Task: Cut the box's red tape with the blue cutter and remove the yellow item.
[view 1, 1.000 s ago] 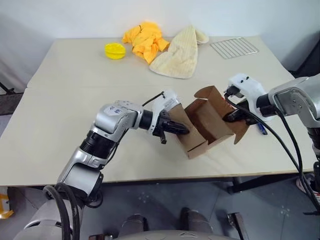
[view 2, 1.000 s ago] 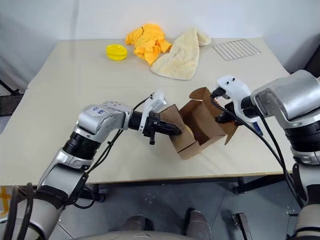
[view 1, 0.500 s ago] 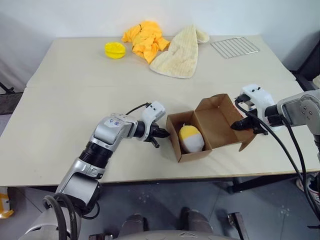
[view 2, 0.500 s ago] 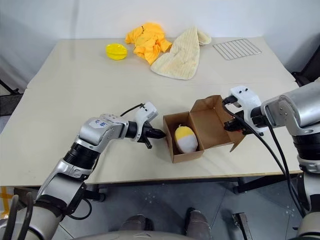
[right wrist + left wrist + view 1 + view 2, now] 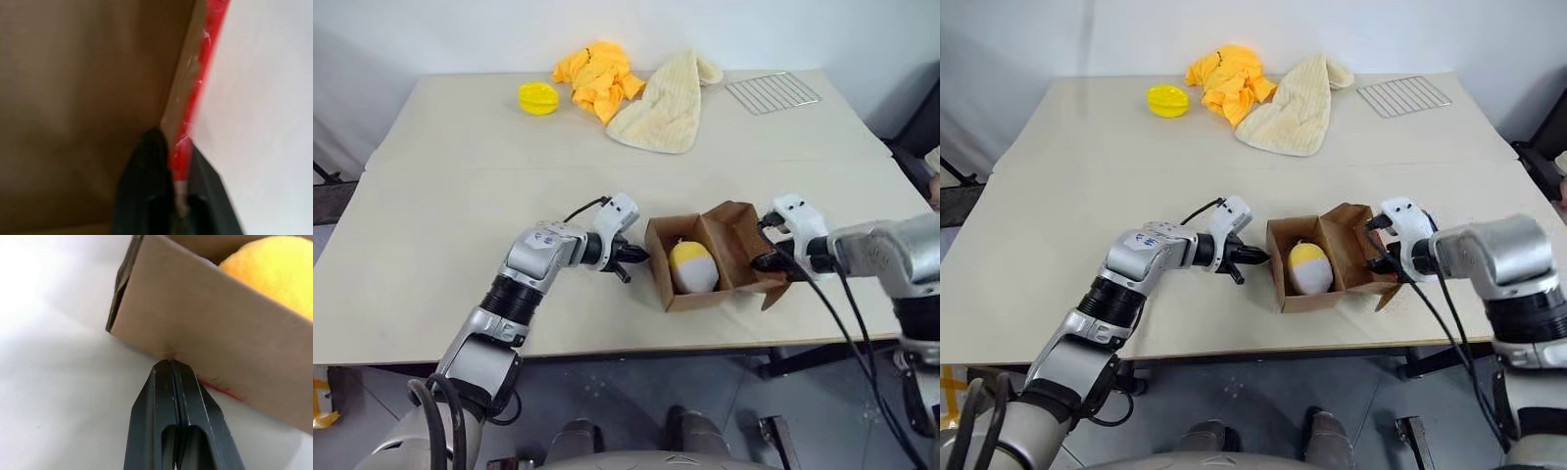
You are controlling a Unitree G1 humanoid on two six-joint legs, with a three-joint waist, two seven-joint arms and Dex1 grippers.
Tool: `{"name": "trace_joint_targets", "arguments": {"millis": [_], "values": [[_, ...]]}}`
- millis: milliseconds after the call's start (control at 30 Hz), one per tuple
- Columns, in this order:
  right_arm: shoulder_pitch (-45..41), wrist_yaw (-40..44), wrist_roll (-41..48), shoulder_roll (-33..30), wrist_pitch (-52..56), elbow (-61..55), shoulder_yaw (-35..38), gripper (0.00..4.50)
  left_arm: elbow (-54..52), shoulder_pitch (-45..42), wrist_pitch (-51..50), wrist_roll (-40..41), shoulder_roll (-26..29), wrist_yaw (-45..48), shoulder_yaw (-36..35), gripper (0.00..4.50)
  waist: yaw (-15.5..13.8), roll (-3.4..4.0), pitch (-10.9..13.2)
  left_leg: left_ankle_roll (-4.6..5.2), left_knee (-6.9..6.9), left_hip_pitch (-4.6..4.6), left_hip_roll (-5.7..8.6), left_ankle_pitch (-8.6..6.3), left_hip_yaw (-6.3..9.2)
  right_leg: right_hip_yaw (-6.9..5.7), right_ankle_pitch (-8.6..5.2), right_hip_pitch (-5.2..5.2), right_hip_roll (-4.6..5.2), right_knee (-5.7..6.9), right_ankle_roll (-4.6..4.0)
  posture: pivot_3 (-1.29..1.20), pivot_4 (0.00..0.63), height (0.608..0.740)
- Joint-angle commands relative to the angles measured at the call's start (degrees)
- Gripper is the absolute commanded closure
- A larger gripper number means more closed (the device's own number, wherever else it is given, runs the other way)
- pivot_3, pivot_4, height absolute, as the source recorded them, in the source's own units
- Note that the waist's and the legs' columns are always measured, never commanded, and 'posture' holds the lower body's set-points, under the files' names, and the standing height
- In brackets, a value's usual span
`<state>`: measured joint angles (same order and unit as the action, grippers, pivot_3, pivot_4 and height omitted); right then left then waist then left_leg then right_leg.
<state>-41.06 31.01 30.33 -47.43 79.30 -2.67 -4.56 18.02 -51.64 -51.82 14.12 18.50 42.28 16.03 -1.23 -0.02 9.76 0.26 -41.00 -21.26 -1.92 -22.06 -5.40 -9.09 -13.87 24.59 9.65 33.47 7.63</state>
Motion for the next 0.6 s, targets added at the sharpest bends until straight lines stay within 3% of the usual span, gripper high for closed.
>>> {"name": "trace_joint_targets", "arguments": {"millis": [33, 333, 600], "values": [[1.4, 1.5, 1.5, 0.0, -3.0, -6.9, 4.5, 3.15, -0.2, -1.9, 1.7, -0.8, 0.7, 2.4, 0.4, 4.50, 0.0, 0.00, 0.0, 0.00, 0.00, 0.00, 0.00, 0.00, 0.00, 0.00, 0.00, 0.00, 0.00, 0.00, 0.00, 0.00, 0.150, 0.740], [2.7, -4.0, 0.1, 4.2, -8.8, -10.4, 17.0, 0.01, 3.3, -3.7, 4.0, -2.5, 1.1, 5.6, 0.9, 4.50, -0.2, 0.00, 0.0, 0.01, -0.02, -0.01, 0.00, 0.00, 0.00, 0.01, 0.00, -0.01, 0.00, 0.00, 0.00, 0.00, 0.150, 0.740], [8.7, -0.3, 2.4, 2.6, -16.9, -15.1, 26.2, 0.01, 7.2, -4.6, 6.5, -4.3, 1.6, 7.3, 0.4, 4.50, -0.1, 0.00, 0.0, 0.01, 0.00, 0.02, 0.00, 0.00, 0.00, 0.01, 0.00, -0.01, 0.00, 0.01, 0.00, 0.00, 0.150, 0.740]]}}
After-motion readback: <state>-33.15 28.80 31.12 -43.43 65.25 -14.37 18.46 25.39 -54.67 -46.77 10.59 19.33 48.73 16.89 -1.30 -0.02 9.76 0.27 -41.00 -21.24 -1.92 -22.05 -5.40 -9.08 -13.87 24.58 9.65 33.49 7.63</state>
